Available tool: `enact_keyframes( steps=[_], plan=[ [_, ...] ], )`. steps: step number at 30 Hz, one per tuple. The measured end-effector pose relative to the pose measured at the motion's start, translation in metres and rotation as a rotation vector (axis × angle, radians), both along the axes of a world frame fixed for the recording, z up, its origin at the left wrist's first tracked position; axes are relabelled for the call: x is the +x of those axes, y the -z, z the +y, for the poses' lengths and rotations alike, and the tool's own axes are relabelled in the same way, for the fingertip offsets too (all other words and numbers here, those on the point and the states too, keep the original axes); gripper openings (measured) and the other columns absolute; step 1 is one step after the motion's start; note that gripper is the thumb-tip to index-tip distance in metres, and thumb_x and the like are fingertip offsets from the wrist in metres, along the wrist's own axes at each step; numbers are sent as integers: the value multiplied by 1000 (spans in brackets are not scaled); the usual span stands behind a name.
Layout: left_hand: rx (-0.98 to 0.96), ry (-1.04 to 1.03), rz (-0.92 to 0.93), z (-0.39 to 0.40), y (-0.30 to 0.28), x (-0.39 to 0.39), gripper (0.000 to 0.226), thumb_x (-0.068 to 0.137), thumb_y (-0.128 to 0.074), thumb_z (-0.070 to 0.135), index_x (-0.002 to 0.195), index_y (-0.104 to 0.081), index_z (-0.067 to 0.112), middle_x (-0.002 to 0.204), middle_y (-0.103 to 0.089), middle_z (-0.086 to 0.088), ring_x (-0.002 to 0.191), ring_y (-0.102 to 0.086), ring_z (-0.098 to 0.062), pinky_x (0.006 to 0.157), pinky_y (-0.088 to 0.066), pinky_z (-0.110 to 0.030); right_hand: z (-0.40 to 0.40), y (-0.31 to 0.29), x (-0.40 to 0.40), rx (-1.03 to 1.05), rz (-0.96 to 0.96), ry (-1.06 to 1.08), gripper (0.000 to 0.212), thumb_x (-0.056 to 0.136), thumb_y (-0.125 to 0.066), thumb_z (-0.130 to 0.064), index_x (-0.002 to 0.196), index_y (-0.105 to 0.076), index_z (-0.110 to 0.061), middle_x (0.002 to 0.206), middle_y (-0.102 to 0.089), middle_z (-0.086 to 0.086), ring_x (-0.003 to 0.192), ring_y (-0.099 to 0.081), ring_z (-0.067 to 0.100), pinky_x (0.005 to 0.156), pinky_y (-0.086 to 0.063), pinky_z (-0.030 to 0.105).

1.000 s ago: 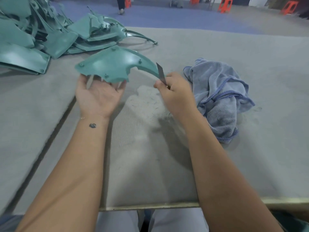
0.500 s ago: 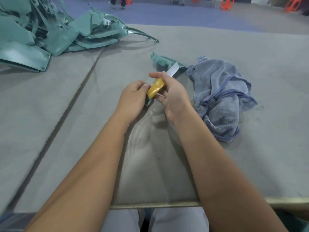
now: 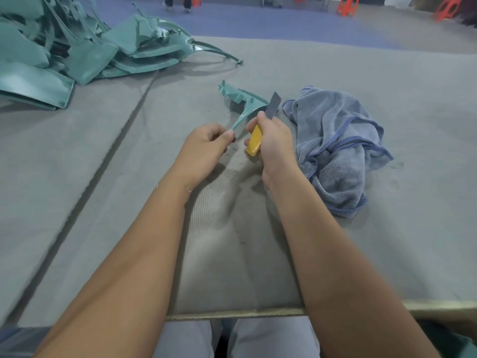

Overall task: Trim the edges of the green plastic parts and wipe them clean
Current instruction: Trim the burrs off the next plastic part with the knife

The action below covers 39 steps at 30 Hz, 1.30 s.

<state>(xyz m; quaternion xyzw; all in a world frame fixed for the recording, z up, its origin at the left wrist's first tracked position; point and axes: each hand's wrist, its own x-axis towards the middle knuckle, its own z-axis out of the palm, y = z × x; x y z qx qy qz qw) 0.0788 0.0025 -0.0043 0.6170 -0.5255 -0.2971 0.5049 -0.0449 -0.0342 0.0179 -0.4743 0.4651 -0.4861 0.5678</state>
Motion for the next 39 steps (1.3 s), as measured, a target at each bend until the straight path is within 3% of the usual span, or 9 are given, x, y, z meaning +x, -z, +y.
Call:
enact_keyframes(
  steps=[6,10,12,15,20,24,30,34,39],
  plan=[
    [-44,-114,-153,1,0,4,21,97,-50,37,85,-66,29,52,-53,10,50,-48,-7,58,-43,-30,2,5,3,-158,68,-105,29,102,-37,-22,79,-52,-13,55,-44,1,40,-37,7,42,-32,22],
    [-35,-163,-125,2,-3,5,25,94,-51,35,80,-68,23,55,-50,8,54,-45,-10,58,-39,-33,1,6,8,-135,104,-259,51,103,-29,-39,73,-62,-14,55,-31,3,41,-23,7,40,-24,18],
    [11,-211,9,1,-8,4,26,89,-47,24,69,-64,21,54,-47,6,47,-40,-7,52,-34,-27,1,7,8,-132,140,-281,50,102,-29,-32,70,-63,-14,56,-31,1,41,-24,6,43,-24,17],
    [52,-107,158,0,-11,5,29,90,-41,6,81,-66,19,58,-46,3,44,-37,-4,43,-30,-18,1,11,8,-234,248,-251,34,97,-40,-20,69,-60,-16,59,-39,-5,50,-34,6,55,-28,23],
    [29,64,51,3,-5,3,23,104,-38,14,100,-61,15,71,-53,-1,59,-47,-10,49,-37,-13,4,13,7,-282,208,-261,26,101,-42,-17,77,-51,-13,61,-51,5,43,-40,7,44,-34,20],
    [57,17,2,-1,-4,6,34,103,-37,28,76,-56,23,63,-50,6,46,-37,-5,45,-31,-20,4,15,7,-260,235,-251,25,100,-42,-19,78,-53,-13,54,-48,2,43,-38,7,46,-31,22],
    [99,124,418,-2,-7,11,52,99,-25,50,84,-63,17,58,-45,8,48,-31,-6,47,-27,-21,7,11,4,-203,202,-369,30,101,-40,-15,76,-56,-12,55,-53,8,35,-37,11,39,-29,20],
    [61,179,505,0,-5,10,28,85,-58,23,106,-65,6,65,-43,3,53,-34,-6,48,-26,-18,8,11,5,-193,181,-434,30,101,-40,-15,75,-56,-10,47,-49,5,32,-36,13,37,-26,19],
    [51,241,580,3,-7,10,21,92,-56,3,112,-63,-1,69,-45,-1,59,-34,-7,52,-28,-18,4,10,2,-128,118,-433,32,99,-42,-14,70,-52,-9,37,-36,-3,32,-26,9,35,-19,15]
  ],
)
